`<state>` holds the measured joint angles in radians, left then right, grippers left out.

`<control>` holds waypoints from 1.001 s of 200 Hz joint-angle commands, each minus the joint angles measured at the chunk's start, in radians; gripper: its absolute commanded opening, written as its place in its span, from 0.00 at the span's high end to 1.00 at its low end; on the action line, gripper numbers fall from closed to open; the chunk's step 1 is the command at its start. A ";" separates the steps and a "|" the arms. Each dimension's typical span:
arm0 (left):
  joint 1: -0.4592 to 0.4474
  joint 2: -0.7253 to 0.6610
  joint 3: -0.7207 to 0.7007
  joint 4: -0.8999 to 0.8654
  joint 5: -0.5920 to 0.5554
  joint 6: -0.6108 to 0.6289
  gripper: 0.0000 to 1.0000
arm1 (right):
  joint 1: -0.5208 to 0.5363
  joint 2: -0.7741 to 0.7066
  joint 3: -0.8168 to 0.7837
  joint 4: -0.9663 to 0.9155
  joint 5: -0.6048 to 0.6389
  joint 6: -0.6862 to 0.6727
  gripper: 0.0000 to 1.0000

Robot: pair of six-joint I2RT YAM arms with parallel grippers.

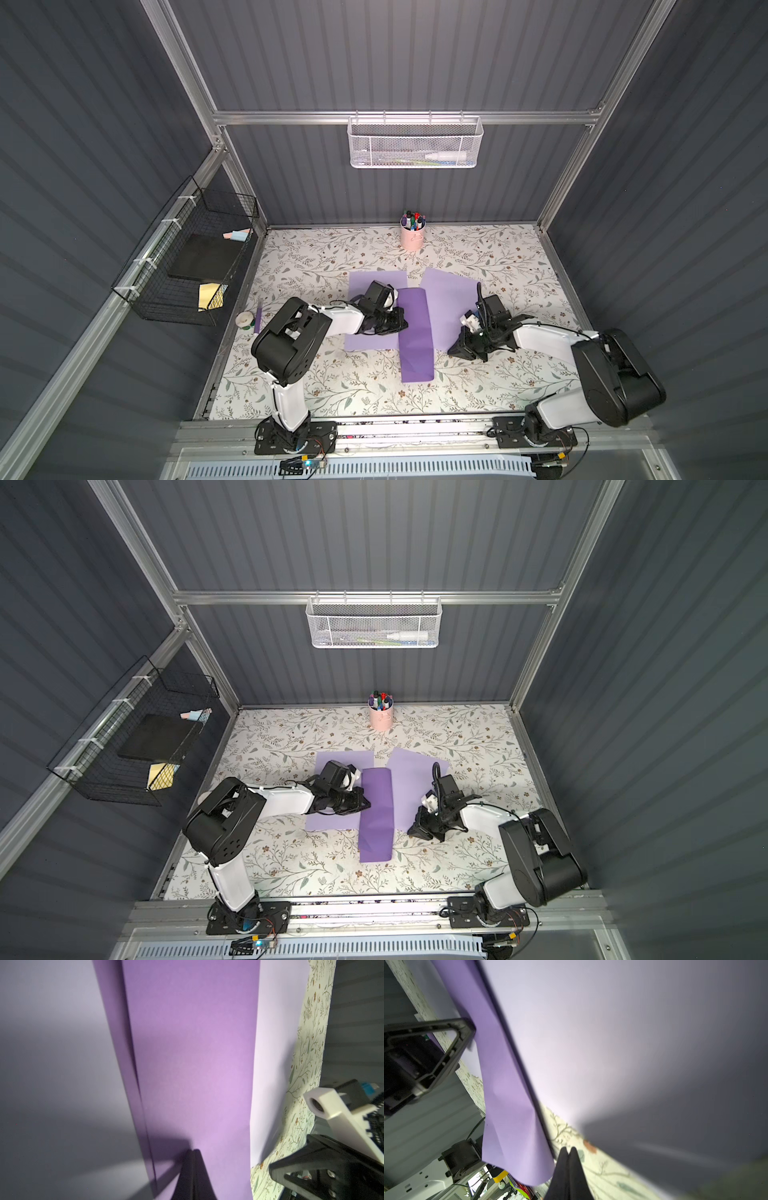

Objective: Fold the rectangular paper in half along the long edge
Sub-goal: Fold the paper.

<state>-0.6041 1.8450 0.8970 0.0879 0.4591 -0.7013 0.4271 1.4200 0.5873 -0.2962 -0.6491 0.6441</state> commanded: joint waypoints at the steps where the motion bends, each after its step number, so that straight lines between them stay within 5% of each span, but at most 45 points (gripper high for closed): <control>1: 0.010 0.097 -0.065 -0.205 -0.115 0.001 1.00 | 0.081 -0.047 0.060 -0.075 0.020 0.015 1.00; 57: 0.010 0.099 -0.063 -0.205 -0.112 0.002 1.00 | 0.260 0.119 0.115 0.045 0.021 0.101 1.00; 108: 0.010 0.098 -0.066 -0.205 -0.112 0.003 1.00 | 0.266 0.177 0.024 0.114 0.059 0.150 1.00; 165: 0.011 0.104 -0.066 -0.202 -0.109 0.002 1.00 | 0.110 -0.032 -0.202 -0.020 0.069 0.098 1.00; 200: 0.011 0.109 -0.067 -0.197 -0.103 0.003 1.00 | 0.087 -0.199 -0.097 -0.139 0.051 0.093 1.00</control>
<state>-0.5995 1.8542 0.8970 0.0982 0.4862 -0.7017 0.5129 1.2877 0.4217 -0.2848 -0.6193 0.7467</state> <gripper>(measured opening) 0.054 0.046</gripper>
